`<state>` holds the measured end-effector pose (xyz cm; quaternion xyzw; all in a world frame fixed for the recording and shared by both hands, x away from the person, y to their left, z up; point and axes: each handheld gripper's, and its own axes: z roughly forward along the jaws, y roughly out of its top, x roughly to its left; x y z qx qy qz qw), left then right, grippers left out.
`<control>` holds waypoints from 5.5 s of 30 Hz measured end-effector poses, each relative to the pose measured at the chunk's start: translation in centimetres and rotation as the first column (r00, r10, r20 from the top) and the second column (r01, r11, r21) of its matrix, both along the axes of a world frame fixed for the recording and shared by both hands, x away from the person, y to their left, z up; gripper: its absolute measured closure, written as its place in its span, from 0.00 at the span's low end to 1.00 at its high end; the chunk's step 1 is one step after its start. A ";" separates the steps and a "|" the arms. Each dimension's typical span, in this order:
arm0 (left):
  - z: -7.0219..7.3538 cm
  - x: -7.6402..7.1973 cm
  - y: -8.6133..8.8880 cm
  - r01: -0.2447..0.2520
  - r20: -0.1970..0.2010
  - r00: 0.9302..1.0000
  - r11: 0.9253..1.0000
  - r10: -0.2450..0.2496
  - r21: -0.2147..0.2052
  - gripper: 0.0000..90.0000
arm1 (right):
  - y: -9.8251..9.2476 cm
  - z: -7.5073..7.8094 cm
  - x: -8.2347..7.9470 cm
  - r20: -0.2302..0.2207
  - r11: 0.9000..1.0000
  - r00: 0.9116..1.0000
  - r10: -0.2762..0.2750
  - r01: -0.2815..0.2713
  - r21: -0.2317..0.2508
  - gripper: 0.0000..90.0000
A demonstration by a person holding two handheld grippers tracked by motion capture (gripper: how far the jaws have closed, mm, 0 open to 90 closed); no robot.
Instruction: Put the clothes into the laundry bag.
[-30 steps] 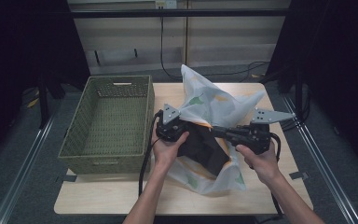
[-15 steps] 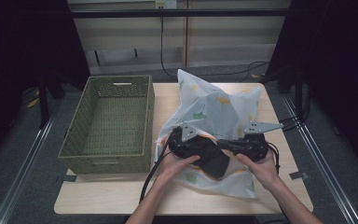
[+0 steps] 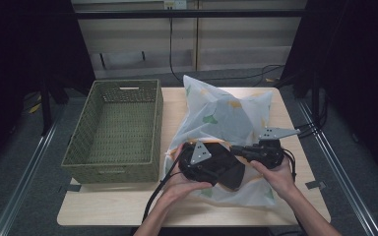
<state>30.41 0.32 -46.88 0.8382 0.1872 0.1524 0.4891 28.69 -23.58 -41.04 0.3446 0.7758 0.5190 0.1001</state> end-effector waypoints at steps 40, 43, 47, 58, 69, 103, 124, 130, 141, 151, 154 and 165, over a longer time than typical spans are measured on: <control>1.0 3.0 0.7 -0.303 0.039 0.951 0.951 0.306 -0.068 0.79 | 2.1 1.7 -0.3 0.060 0.999 0.998 0.029 -0.027 -0.025 0.99; 2.4 3.4 0.6 -0.339 0.047 0.937 0.933 0.346 -0.117 0.79 | 2.6 2.6 -0.7 0.077 0.998 0.996 0.054 -0.055 0.004 0.99; 4.6 3.9 0.5 -0.379 0.055 0.917 0.906 0.395 -0.189 0.80 | 3.4 4.8 -1.5 0.124 0.993 0.988 0.094 -0.102 0.065 0.99; 6.7 5.2 -0.1 -0.400 0.103 0.894 0.881 0.435 -0.252 0.80 | 3.0 6.1 -2.4 0.132 0.983 0.983 0.127 -0.143 0.118 0.99; -1.3 5.9 -3.6 -0.263 0.036 0.964 0.964 0.265 -0.046 0.75 | 1.9 -1.6 -0.8 -0.103 0.996 0.990 0.091 -0.093 -0.011 0.99; -1.1 2.2 3.8 -0.138 -0.036 0.989 0.988 0.141 0.069 0.27 | -0.4 -4.5 -0.8 -0.113 0.983 0.994 -0.009 -0.012 -0.183 0.97; -3.1 3.5 0.4 -0.143 -0.153 0.975 0.981 0.162 0.129 0.95 | 4.5 -1.9 0.9 0.032 0.971 0.998 0.056 -0.047 -0.234 0.81; -2.1 3.1 -1.3 -0.126 -0.121 0.983 0.986 0.139 0.112 0.96 | 4.6 -2.2 1.1 0.026 0.964 0.998 0.057 -0.048 -0.262 1.00; -2.0 3.4 -0.8 -0.129 -0.124 0.982 0.987 0.140 0.098 0.96 | 0.2 -2.0 1.1 0.063 0.953 0.997 -0.035 0.052 -0.299 0.62; -1.4 3.8 -0.1 -0.159 -0.123 0.979 0.986 0.163 0.046 0.96 | 0.2 -3.3 1.8 0.037 0.949 0.998 -0.046 0.055 -0.310 0.98; -1.4 4.0 -0.5 -0.174 -0.118 0.978 0.985 0.175 0.016 0.96 | 0.6 -1.9 0.8 0.045 0.974 0.999 -0.016 0.026 -0.224 0.99; -1.9 5.0 -0.4 -0.300 -0.100 0.950 0.954 0.297 -0.017 0.93 | 0.9 -3.0 -1.7 -0.092 0.984 0.989 0.112 -0.123 -0.130 0.99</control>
